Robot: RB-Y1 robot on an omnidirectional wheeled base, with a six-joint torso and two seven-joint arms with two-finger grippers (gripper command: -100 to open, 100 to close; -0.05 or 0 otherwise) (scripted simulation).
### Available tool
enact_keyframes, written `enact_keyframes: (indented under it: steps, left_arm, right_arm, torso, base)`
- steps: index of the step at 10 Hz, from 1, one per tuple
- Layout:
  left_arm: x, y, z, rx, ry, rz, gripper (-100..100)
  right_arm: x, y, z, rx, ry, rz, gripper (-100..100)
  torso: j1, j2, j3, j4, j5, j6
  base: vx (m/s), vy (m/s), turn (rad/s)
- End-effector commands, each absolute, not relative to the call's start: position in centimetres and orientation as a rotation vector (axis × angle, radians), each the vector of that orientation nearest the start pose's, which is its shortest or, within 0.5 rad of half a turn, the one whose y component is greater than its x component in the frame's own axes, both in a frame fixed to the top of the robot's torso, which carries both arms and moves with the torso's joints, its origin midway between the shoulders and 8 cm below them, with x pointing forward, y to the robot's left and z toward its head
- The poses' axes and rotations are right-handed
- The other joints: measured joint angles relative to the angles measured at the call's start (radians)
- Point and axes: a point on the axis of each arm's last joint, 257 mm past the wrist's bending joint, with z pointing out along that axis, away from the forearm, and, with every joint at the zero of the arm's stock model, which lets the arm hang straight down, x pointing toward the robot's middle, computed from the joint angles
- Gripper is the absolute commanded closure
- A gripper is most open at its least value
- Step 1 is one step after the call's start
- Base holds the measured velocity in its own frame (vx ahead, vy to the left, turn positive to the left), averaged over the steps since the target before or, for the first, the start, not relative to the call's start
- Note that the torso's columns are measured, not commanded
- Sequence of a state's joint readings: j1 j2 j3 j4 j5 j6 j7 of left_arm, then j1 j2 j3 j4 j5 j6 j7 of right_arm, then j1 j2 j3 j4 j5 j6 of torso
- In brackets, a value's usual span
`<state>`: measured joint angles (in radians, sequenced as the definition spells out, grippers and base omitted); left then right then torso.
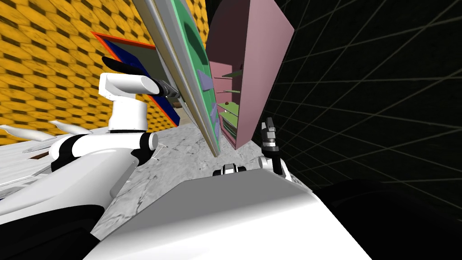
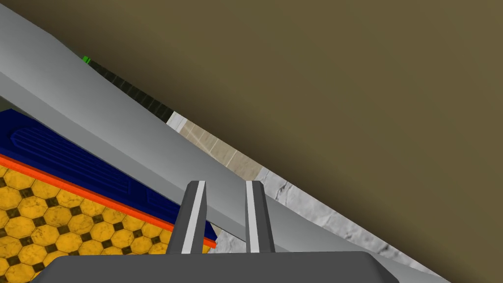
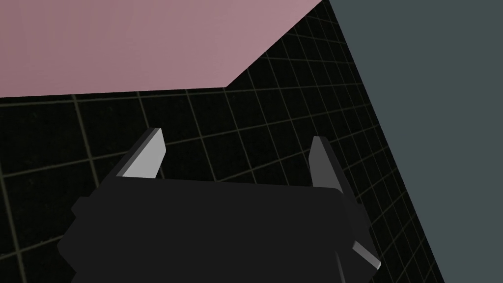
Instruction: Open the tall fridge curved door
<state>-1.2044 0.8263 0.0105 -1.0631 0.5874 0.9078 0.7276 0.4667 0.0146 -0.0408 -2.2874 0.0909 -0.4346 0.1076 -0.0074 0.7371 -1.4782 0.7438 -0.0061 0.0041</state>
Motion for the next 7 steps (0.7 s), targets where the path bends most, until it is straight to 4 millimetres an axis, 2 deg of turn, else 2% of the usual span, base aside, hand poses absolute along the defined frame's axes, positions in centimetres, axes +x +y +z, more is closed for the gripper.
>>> enact_keyframes:
  steps: [1, 4, 5, 7]
  left_arm:
    - [69.1, 38.9, 21.7, -1.792, 0.805, -1.576, -100]
    - [68.5, 38.4, 23.3, -1.785, 0.808, -1.595, -100]
    - [68.4, 39.1, 22.3, -1.795, 0.812, -1.577, -100]
    - [68.4, 39.2, 22.4, -1.797, 0.806, -1.58, -100]
  right_arm:
    - [35.5, -28.3, 2.6, 0.59, 0.692, 1.106, 0]
    - [35.5, -28.3, 2.6, 0.59, 0.692, 1.106, 0]
    - [35.5, -28.3, 2.6, 0.59, 0.692, 1.106, 0]
    - [35.5, -28.3, 2.6, 0.59, 0.692, 1.106, 0]
  torso:
    - [-0.001, 0.001, 0.0, 0.001, -0.001, 0.0]
    - [-0.001, 0.001, 0.001, 0.0, -0.001, 0.0]
    - [0.002, 0.0, 0.002, -0.003, 0.002, 0.0]
    - [0.007, -0.003, 0.0, -0.007, 0.006, -0.004]
  base:
    - [0.003, 0.019, 0.013]
    - [0.014, 0.038, -0.018]
    - [0.017, 0.025, -0.002]
    - [0.081, 0.016, -0.005]
